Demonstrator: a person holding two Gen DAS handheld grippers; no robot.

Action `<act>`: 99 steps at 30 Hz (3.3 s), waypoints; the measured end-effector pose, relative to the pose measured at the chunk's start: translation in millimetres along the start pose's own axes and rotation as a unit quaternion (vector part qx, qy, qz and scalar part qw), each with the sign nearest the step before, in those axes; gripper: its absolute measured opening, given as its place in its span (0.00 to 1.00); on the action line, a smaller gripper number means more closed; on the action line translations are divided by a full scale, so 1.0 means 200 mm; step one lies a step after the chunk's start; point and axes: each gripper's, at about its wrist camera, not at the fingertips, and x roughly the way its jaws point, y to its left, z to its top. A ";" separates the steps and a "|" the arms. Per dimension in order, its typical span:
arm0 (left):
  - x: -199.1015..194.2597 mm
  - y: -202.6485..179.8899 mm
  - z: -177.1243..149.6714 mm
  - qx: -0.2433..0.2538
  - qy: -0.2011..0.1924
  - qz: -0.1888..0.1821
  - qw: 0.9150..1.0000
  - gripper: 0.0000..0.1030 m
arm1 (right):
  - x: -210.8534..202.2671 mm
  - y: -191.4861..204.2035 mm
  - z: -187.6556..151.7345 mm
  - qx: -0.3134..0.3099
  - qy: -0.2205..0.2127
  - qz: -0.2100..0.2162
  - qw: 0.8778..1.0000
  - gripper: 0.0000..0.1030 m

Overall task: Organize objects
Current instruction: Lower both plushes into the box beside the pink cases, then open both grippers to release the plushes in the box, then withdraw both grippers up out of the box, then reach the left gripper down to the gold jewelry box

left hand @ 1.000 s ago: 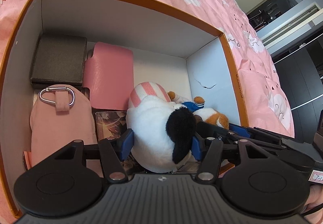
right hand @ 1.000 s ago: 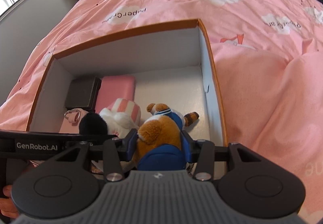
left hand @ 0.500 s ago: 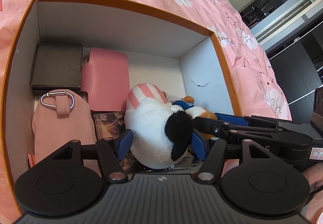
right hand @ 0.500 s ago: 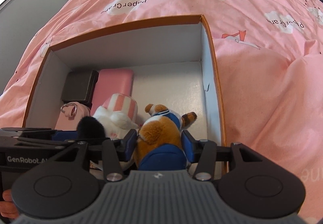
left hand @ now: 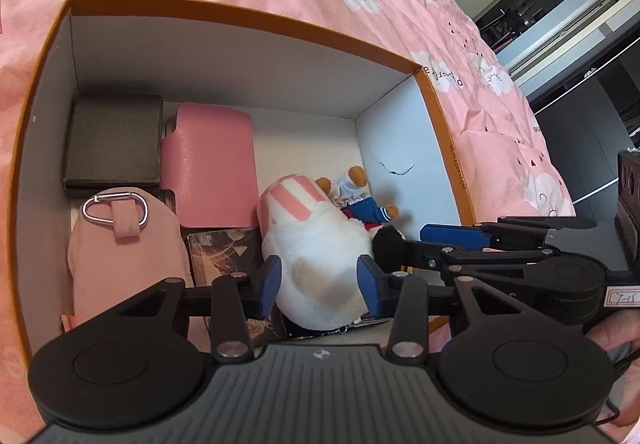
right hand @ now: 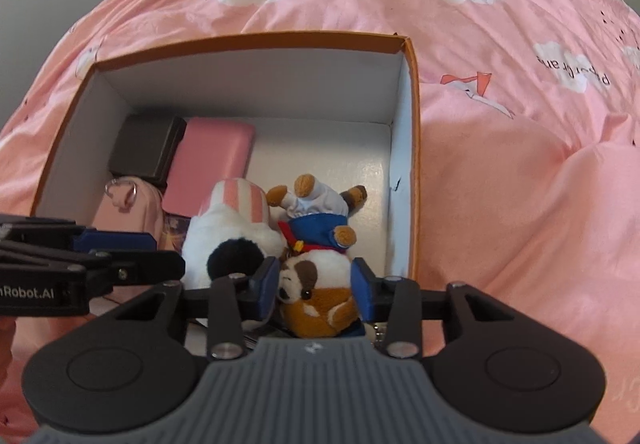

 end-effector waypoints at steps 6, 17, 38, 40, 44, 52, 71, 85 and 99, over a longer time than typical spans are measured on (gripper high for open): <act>0.07 0.01 0.00 0.001 0.008 -0.013 1.000 0.33 | 0.07 0.05 0.00 -0.075 0.038 -0.014 0.996 0.29; 0.11 -0.03 0.05 0.026 0.012 -0.006 1.000 0.25 | 0.15 0.09 0.02 -0.069 0.076 0.044 0.994 0.00; 0.08 -0.03 0.04 0.059 0.027 0.029 0.997 0.25 | 0.24 0.20 0.16 -0.414 0.200 -0.007 0.888 0.33; 0.08 -0.03 0.04 0.061 0.028 0.029 0.997 0.25 | 0.26 0.22 0.15 -0.444 0.221 -0.006 0.868 0.34; 0.08 -0.03 0.05 0.061 0.030 0.029 0.997 0.25 | 0.29 0.26 0.16 -0.485 0.240 -0.014 0.841 0.35; 0.08 -0.03 0.04 0.056 0.027 0.029 0.998 0.24 | 0.40 0.20 0.24 -0.454 0.284 0.018 0.845 0.32; -0.12 -0.13 -0.03 0.078 -0.017 0.025 0.997 0.23 | 0.03 0.05 0.30 -0.397 0.140 0.005 0.907 0.30; -0.33 -0.36 -0.45 0.138 0.016 -0.004 0.990 0.26 | -0.48 0.13 -0.33 -0.187 -0.070 0.019 0.980 0.35; -0.19 -0.37 -0.68 0.141 0.085 0.001 0.986 0.44 | -0.41 0.10 -0.81 0.068 -0.068 -0.045 0.994 0.35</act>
